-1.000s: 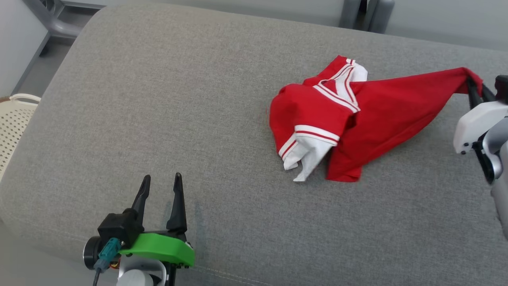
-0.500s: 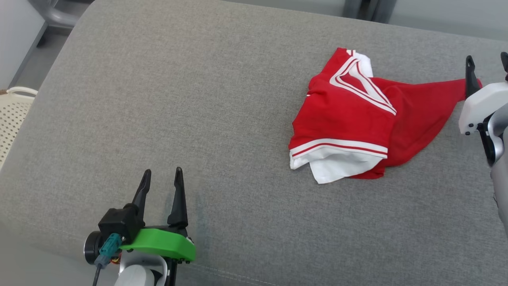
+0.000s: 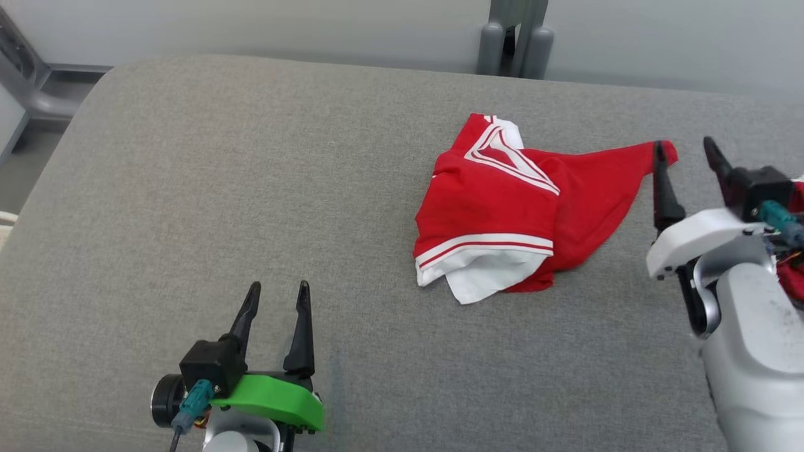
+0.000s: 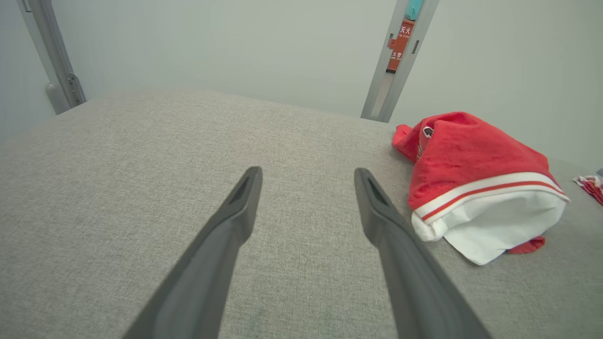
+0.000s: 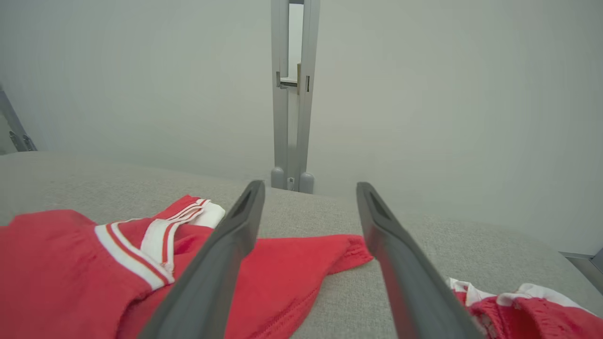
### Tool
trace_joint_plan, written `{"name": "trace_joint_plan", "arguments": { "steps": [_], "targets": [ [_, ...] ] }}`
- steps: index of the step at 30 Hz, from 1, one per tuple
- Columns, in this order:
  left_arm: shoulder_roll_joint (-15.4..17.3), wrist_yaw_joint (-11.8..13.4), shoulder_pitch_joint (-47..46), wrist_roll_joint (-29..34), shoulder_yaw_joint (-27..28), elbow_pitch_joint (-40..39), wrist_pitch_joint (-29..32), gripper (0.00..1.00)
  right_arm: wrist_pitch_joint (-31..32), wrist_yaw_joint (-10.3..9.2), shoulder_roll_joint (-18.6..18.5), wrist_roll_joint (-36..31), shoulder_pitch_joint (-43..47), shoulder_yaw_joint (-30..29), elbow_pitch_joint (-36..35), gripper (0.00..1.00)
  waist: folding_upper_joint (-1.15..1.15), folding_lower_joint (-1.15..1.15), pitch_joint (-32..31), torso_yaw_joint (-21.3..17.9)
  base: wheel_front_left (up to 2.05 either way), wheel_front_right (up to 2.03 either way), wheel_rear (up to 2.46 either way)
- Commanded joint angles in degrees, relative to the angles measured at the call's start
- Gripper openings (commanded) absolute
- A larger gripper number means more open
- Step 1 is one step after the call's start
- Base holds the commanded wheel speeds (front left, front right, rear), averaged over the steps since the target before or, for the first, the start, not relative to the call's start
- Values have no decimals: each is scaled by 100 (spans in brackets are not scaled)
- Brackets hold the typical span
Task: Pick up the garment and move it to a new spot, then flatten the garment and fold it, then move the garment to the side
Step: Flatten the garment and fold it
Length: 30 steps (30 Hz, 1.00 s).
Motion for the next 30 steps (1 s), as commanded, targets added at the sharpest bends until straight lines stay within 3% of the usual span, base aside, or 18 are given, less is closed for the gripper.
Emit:
{"name": "trace_joint_plan", "arguments": {
  "steps": [1,9,15,26,27,28,30],
  "targets": [
    [9,-9,85,-21,-24,19,14,100,31,-8,107,60,252,52,-168,100,0,0,-244,-239,0,0,0],
    [11,10,75,-67,-150,34,32,100,385,-9,624,296,1164,774,-617,100,0,0,-282,-158,0,0,0],
    [82,55,7,-53,-159,1,65,100,409,-9,763,479,1159,1311,-103,100,0,0,-154,214,0,0,0],
    [195,120,159,-105,-72,-65,57,100,65,-8,818,613,665,1405,889,100,0,0,-113,696,0,0,0],
    [199,129,173,-112,-72,-75,55,100,24,-8,818,615,633,1413,892,84,0,0,-122,707,0,0,0],
    [204,136,182,-119,-70,-78,54,100,-1,-8,818,598,605,1406,884,55,0,0,-129,712,0,0,0],
    [211,156,199,-130,-73,-83,52,100,-41,-8,822,557,566,1424,815,30,0,0,-146,711,0,0,0]
  ]
}}
